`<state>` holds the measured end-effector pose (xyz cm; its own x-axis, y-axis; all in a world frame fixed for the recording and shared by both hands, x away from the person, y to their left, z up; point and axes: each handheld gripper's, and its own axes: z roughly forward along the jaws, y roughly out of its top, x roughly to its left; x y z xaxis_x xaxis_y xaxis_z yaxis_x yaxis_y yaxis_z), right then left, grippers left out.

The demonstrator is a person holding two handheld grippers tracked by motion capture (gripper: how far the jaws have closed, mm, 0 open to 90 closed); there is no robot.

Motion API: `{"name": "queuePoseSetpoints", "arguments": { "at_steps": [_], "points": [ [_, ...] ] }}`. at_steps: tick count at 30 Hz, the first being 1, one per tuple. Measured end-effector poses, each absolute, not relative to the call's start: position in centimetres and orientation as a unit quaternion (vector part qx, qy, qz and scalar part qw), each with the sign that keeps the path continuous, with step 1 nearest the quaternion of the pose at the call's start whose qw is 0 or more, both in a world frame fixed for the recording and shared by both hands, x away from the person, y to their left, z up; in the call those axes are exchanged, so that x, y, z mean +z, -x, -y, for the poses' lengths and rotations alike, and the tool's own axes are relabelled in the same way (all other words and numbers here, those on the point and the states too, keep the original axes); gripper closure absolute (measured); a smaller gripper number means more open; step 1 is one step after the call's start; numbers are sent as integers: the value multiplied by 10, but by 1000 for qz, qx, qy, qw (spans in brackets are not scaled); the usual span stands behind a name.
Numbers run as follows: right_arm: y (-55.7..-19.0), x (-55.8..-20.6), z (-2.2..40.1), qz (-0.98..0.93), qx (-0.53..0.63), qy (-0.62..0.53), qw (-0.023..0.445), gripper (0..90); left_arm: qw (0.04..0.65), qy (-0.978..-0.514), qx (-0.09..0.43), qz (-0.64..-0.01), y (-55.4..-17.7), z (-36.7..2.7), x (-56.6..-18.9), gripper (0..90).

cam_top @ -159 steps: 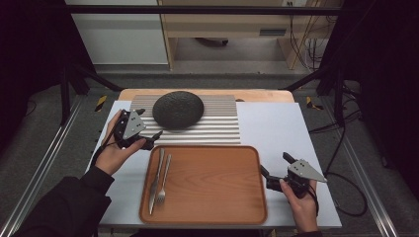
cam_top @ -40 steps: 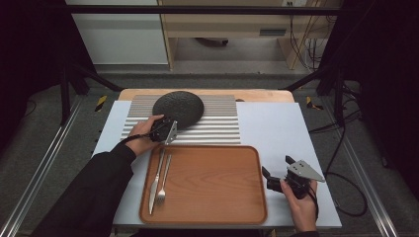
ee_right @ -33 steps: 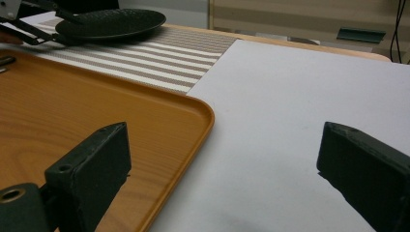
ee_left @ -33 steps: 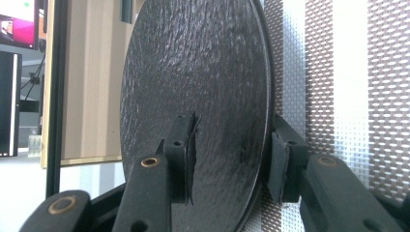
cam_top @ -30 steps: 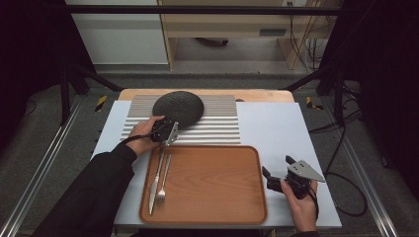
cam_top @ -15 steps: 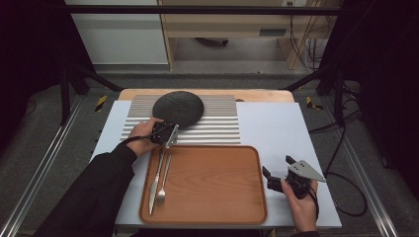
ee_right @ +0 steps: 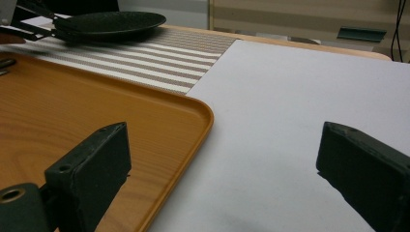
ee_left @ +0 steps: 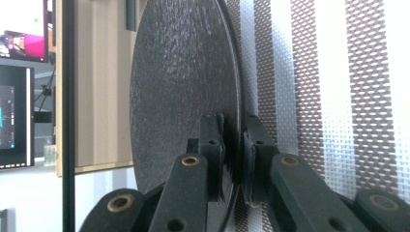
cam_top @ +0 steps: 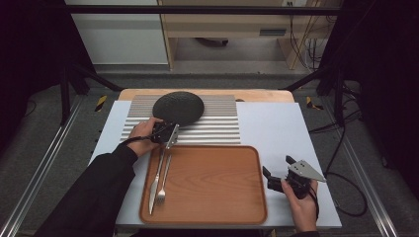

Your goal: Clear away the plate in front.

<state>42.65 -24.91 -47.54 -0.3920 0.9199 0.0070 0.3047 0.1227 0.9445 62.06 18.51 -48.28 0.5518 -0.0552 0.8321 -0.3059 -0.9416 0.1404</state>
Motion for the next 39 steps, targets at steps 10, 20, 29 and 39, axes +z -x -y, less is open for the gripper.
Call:
{"name": "queuePoseSetpoints", "arguments": {
  "at_steps": [10,20,29,39],
  "points": [
    [-426,-476,250,-679,485,-451,316,55,127,-853,494,111,-616,-176,-480,870],
    [-426,-475,251,-677,487,-454,315,56,122,-849,503,106,-614,-169,-479,867],
    [-427,-475,252,-675,490,-452,315,60,125,-847,505,105,-609,-167,-475,863],
    [-423,-471,253,-666,504,-446,322,60,152,-828,529,109,-584,-158,-458,863]
  ]
}}
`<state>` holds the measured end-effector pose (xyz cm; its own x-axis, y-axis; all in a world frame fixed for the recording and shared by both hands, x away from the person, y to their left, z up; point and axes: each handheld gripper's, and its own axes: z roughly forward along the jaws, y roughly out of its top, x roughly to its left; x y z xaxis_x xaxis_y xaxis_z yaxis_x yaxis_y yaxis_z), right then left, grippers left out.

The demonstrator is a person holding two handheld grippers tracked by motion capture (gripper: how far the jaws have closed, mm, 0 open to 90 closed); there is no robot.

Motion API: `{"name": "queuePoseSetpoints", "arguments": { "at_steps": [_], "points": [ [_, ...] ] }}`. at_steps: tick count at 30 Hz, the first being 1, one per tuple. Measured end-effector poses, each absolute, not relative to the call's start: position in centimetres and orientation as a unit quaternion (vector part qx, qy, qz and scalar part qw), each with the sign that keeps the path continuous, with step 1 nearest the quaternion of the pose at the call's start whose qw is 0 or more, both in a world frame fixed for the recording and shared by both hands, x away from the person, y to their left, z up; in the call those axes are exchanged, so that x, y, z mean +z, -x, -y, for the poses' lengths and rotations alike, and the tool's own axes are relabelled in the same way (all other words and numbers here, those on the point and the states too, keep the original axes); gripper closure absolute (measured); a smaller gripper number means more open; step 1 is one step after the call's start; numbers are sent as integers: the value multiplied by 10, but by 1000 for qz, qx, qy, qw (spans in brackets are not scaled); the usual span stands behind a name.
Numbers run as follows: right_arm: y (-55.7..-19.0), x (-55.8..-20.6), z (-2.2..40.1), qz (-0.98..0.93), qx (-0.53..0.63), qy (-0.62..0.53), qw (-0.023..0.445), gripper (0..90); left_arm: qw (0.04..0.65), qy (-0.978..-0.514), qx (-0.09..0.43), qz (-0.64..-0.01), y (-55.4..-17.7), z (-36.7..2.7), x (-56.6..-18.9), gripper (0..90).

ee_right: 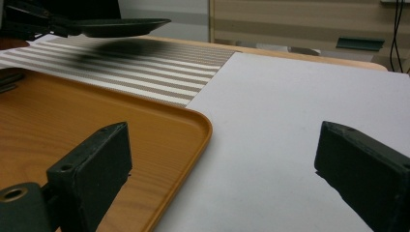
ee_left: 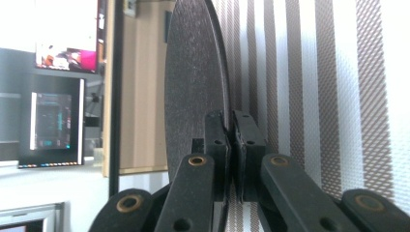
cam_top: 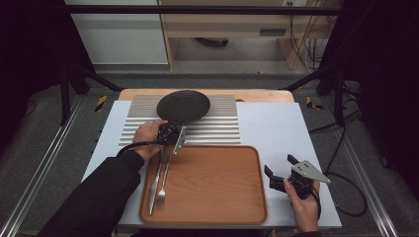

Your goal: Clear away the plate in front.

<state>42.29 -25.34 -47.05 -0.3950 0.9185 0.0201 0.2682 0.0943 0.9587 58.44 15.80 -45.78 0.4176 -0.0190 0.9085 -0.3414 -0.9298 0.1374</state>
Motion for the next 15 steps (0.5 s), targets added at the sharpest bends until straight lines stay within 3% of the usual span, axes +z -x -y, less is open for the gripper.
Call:
{"name": "queuePoseSetpoints", "arguments": {
  "at_steps": [15],
  "points": [
    [-419,-468,254,-667,515,-432,322,57,175,-805,558,104,-503,-162,-429,866]
  ]
}}
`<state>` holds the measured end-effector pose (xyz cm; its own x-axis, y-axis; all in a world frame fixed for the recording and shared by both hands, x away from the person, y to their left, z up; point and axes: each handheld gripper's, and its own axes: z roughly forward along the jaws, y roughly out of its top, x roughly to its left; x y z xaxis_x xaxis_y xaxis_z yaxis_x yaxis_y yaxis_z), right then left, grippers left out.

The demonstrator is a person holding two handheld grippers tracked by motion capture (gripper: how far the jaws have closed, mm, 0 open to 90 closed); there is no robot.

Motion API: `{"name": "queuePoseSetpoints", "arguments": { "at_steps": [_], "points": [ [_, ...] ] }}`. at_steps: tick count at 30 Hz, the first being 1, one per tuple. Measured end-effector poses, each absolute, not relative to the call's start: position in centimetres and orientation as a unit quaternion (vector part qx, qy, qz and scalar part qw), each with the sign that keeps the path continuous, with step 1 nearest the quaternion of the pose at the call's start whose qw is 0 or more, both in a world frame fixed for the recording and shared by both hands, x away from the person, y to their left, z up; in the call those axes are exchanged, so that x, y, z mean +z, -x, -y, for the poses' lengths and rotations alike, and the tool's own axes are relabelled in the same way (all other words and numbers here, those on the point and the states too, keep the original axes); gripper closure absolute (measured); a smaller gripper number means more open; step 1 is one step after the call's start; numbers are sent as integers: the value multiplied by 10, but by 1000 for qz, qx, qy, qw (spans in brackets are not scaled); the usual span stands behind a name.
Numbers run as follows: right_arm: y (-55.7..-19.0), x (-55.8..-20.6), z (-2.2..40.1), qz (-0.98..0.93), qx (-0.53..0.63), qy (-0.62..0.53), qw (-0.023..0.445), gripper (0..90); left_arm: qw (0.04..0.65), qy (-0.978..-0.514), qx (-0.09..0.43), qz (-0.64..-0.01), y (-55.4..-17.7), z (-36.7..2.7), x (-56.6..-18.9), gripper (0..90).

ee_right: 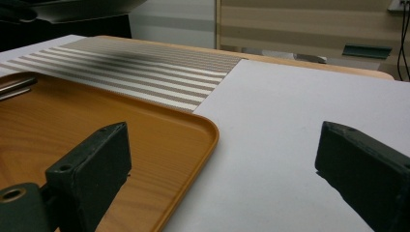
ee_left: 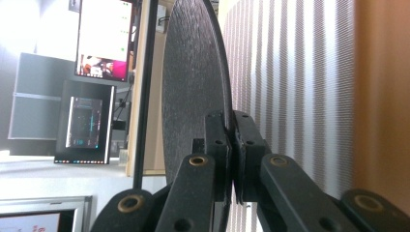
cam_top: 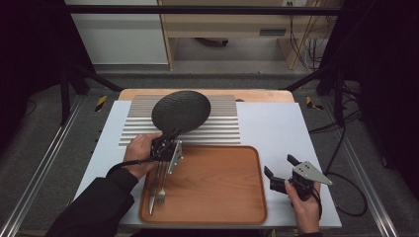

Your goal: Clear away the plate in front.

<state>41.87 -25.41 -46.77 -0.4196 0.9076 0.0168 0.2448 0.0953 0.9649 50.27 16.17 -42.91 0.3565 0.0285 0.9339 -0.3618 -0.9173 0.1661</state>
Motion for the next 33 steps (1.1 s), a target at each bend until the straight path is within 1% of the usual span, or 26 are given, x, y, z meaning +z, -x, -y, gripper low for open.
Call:
{"name": "queuePoseSetpoints", "arguments": {
  "at_steps": [7,13,23,33],
  "points": [
    [-416,-467,254,-664,509,-437,331,59,175,-810,547,119,-468,-163,-436,866],
    [-417,-467,250,-667,506,-436,329,59,181,-799,555,147,-446,-157,-446,867],
    [-416,-466,250,-668,508,-433,329,59,202,-797,544,167,-418,-146,-447,864],
    [-416,-466,250,-668,509,-433,328,59,200,-803,533,178,-389,-145,-450,863]
  ]
}}
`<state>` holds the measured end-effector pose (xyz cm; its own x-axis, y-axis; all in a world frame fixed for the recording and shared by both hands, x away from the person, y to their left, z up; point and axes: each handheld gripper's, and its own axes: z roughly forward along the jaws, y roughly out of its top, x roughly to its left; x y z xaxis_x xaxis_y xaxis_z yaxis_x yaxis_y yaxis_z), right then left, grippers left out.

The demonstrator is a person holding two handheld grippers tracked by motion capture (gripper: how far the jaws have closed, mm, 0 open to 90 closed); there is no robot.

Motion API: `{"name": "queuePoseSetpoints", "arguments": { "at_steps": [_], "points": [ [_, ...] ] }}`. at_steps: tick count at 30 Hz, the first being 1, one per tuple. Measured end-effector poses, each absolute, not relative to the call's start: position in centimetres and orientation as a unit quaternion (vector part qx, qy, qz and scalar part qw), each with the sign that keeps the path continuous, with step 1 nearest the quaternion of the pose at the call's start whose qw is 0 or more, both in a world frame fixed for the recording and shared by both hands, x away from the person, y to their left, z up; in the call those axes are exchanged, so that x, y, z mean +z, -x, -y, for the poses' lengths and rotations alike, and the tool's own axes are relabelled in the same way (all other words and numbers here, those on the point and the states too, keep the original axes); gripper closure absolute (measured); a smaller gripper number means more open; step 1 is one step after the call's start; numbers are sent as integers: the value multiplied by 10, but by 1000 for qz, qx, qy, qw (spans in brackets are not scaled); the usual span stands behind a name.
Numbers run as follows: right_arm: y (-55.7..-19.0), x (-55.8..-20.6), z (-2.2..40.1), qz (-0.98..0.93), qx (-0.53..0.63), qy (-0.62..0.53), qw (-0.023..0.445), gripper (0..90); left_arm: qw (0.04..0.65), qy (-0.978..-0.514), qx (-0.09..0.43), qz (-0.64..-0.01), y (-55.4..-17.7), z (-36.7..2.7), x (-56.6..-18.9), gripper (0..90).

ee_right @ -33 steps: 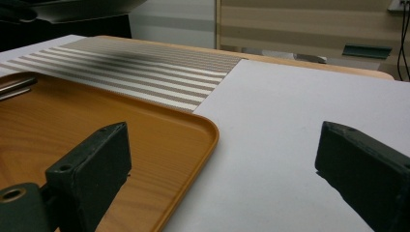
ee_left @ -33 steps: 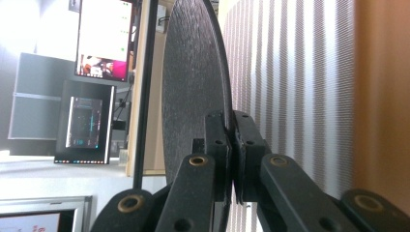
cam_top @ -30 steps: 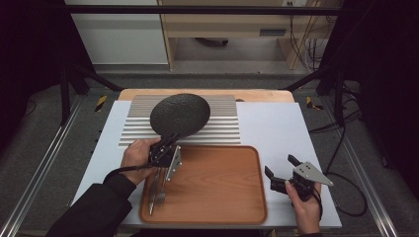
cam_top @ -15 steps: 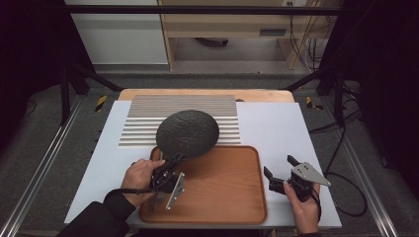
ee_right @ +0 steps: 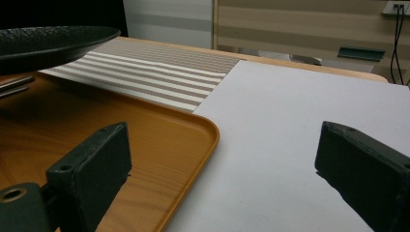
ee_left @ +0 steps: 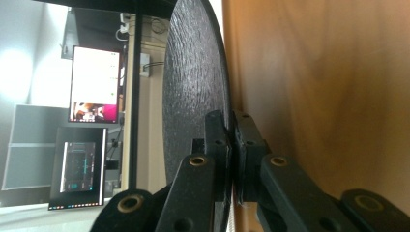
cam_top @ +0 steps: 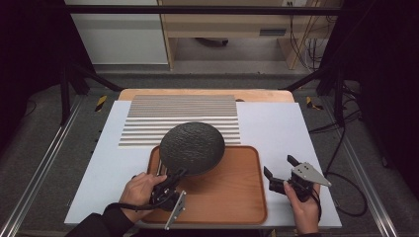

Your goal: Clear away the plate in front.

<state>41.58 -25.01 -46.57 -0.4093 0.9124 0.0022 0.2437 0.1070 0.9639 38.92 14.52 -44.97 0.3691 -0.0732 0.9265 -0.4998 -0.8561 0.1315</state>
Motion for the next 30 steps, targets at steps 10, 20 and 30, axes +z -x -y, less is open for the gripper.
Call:
{"name": "queuePoseSetpoints", "arguments": {
  "at_steps": [10,20,30],
  "points": [
    [-416,-466,250,-669,509,-432,327,58,222,-805,523,168,-376,-140,-456,864],
    [-416,-466,249,-670,509,-430,326,57,222,-804,525,166,-365,-140,-464,865],
    [-416,-466,249,-669,510,-432,325,58,230,-804,523,166,-360,-139,-466,864]
  ]
}}
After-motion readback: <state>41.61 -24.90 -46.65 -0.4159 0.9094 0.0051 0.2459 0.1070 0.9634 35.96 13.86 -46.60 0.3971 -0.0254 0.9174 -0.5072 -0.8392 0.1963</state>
